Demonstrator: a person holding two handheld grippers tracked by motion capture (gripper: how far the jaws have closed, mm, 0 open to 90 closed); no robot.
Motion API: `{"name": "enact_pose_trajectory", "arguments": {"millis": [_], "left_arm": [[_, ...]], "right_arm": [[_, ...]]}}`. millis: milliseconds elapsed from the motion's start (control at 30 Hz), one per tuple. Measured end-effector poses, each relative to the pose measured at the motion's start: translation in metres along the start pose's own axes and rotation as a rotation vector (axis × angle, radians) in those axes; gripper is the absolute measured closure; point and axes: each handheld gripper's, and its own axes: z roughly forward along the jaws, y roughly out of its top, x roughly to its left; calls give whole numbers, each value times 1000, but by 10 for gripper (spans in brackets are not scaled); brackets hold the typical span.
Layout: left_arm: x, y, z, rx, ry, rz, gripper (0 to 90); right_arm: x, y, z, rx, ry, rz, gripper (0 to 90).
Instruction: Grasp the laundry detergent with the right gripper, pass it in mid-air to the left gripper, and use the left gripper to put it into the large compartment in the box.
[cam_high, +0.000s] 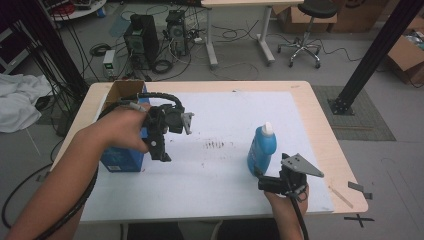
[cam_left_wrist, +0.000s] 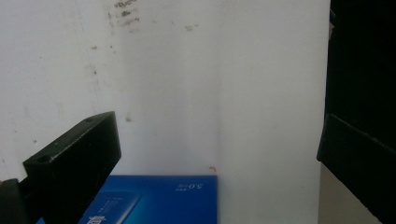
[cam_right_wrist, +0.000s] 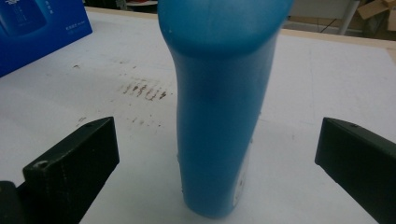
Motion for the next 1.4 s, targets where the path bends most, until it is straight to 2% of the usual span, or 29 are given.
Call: {"name": "enact_pose_trajectory", "arguments": {"millis": [333, 733, 1000, 1267, 1400], "left_arm": [[1, -1, -2, 10, -1, -7, 1], [3, -5, -1, 10, -3, -21, 1], [7, -7, -1, -3, -3, -36, 1], [6, -4, -3, 4, 2, -28, 1], [5, -3, -2, 9, 2, -25, 1]], "right_arm": [[2, 2, 26, 7, -4, 14, 0], [2, 2, 46, 3, -17, 9, 0], [0, 0, 51, -13, -41, 8, 0], [3, -4, 55, -26, -51, 11, 0], [3, -5, 57, -36, -59, 13, 34]]}}
